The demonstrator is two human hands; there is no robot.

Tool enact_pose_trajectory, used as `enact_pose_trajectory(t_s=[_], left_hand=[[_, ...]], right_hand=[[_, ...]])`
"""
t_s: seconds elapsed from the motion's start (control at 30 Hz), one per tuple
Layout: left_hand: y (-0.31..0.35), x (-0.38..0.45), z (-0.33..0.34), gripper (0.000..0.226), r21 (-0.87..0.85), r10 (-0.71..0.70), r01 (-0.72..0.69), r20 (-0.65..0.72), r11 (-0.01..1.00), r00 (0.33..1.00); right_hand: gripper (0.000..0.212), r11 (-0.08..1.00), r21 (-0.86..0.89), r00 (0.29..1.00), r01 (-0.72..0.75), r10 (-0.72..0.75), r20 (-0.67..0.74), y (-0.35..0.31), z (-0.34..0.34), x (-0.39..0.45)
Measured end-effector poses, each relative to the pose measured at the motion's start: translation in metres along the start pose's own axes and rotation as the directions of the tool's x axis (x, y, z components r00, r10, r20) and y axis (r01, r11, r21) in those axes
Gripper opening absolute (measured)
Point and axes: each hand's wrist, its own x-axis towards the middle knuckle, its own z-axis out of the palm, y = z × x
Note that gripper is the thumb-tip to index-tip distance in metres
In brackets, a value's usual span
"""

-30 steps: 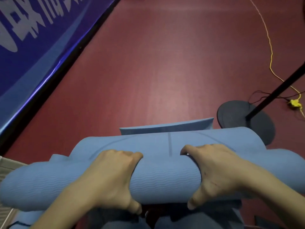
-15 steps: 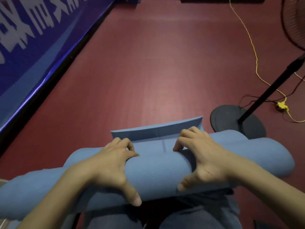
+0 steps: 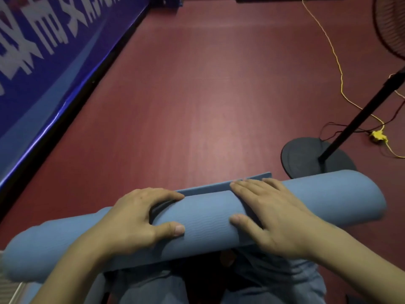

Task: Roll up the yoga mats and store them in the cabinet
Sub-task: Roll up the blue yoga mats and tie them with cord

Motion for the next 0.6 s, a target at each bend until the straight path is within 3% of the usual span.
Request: enact_pose_trajectory(t_s=[0.13, 0.23, 0.33, 0.43, 0.53, 0.6], left_hand=[[0.031, -0.010, -0.005, 0.102, 0.235, -0.012, -0.004, 0.065, 0.972, 0.998], [0.045, -0.010, 0.002, 0.141, 0.404, -0.097, 0.038, 0.127, 0.914, 0.987], [0.048, -0.002, 0.016, 0.158, 0.489, -0.172, 0.091, 0.123, 0.868, 0.977], [0.042, 0.002, 0.018, 0.150, 0.509, -0.175, 0.095, 0.112, 0.856, 0.978], [0.041, 0.000, 0.019, 0.099, 0.528, -0.074, 0.022, 0.078, 0.849, 0.994], [0.046, -0.002, 0.016, 0.082, 0.545, -0.070, 0.004, 0.099, 0.839, 0.993]], right_hand=[[0.119, 0.991, -0.136, 0.990, 0.013, 0.007, 0.144, -0.004, -0.004, 0.009], [0.122, 0.986, -0.166, 0.986, 0.022, 0.007, 0.168, -0.003, -0.001, 0.018], [0.117, 0.985, -0.170, 0.986, 0.017, 0.011, 0.164, 0.000, -0.002, 0.026], [0.107, 0.983, -0.182, 0.990, 0.004, 0.022, 0.140, 0.001, -0.003, 0.030], [0.096, 0.982, -0.188, 0.987, 0.005, 0.026, 0.161, 0.001, -0.006, 0.025], [0.093, 0.982, -0.186, 0.982, 0.013, 0.022, 0.186, 0.000, -0.010, 0.019]])
